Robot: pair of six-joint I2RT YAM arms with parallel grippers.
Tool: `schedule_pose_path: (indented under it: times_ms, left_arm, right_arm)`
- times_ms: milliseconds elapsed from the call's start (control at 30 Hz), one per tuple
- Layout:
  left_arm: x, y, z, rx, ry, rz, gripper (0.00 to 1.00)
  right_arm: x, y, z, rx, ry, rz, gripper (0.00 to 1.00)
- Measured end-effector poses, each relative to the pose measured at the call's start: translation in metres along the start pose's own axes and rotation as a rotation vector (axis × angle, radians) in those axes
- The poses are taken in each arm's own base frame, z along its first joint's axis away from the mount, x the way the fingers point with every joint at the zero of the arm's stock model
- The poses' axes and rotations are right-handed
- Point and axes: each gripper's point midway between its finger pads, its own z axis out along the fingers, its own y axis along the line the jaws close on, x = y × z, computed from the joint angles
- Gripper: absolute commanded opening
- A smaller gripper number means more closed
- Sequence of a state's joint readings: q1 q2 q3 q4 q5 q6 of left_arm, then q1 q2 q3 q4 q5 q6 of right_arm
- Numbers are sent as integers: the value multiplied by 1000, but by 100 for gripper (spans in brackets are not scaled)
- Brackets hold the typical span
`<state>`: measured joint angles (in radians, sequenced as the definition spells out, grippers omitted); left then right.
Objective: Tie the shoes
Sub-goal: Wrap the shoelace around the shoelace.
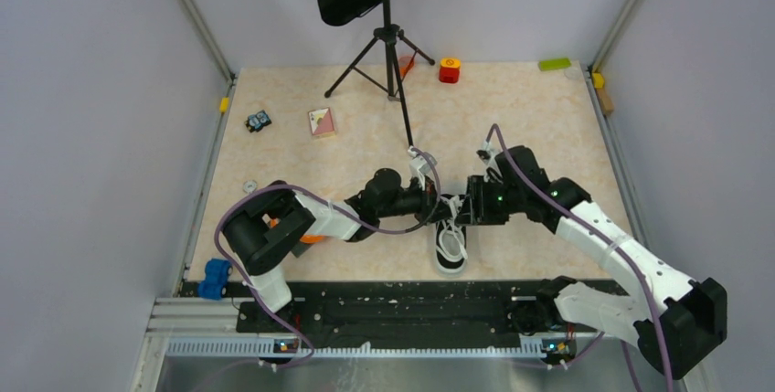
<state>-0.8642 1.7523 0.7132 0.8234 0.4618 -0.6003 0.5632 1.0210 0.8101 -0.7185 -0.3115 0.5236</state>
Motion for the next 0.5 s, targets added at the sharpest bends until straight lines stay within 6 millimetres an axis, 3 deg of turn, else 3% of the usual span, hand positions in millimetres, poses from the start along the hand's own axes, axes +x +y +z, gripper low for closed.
schedule_pose_path:
  times_ms: [233, 500]
  left_arm:
    - [0, -1, 0, 4, 2, 1, 0]
    - [1, -2, 0, 11, 7, 0, 0]
  right_arm:
    - [-43, 7, -9, 27, -163, -2, 45]
    - [-67, 4, 9, 49, -223, 58, 38]
